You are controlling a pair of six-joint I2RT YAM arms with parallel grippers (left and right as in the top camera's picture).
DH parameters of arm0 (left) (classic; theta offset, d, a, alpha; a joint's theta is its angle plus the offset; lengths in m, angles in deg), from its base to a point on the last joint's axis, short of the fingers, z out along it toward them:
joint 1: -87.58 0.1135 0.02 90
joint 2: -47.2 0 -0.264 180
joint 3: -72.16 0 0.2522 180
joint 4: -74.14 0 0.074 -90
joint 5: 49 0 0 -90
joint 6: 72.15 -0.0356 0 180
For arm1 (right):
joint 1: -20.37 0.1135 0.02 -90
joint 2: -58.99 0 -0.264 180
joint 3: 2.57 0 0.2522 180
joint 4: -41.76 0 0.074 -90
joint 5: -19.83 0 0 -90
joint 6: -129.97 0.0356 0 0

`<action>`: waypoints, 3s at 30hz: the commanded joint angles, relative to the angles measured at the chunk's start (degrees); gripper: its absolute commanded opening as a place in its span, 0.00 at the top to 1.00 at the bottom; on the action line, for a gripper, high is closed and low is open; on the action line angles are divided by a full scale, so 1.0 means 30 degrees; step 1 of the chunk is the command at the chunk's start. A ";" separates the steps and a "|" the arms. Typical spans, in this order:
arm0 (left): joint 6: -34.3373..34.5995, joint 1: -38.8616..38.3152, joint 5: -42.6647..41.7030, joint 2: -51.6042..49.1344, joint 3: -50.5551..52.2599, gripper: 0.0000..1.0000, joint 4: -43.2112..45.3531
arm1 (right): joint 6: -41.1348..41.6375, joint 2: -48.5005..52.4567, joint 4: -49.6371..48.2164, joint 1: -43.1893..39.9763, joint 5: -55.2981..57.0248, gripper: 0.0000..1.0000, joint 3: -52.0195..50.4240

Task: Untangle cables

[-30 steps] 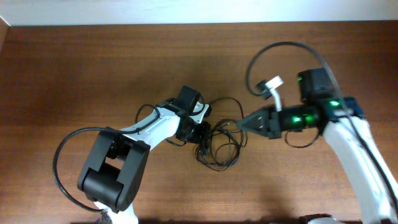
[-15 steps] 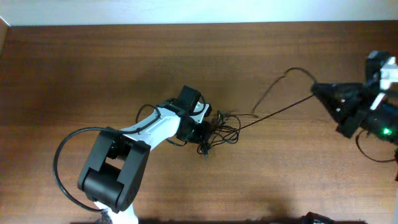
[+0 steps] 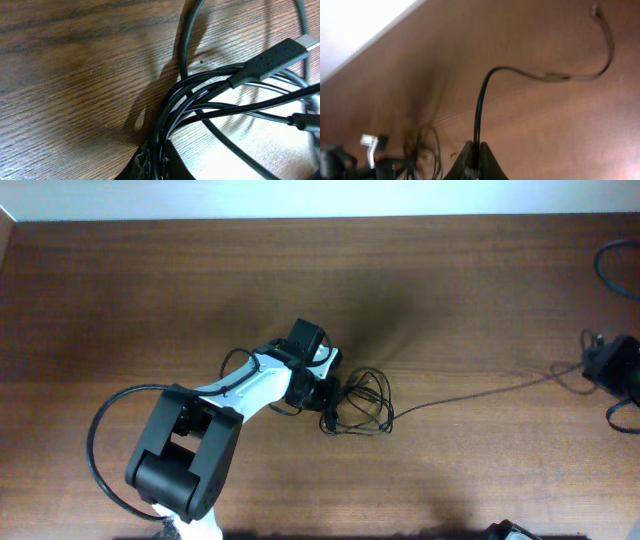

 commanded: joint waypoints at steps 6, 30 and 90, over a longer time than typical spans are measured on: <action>-0.0153 0.0131 0.0408 -0.0430 -0.0903 1.00 -0.0430 | -0.0408 0.5246 0.2113 0.1836 0.0758 0.96 -0.0546; 0.7380 0.0160 -0.2841 -0.0430 -0.9930 1.00 -0.9267 | -0.0816 0.7227 -0.3162 0.9355 0.0736 0.96 -0.2798; 1.5905 0.0168 0.8182 -0.0430 -0.9843 1.00 -0.9908 | -0.4736 -0.1778 -0.6339 1.5198 -0.4845 0.96 -0.3759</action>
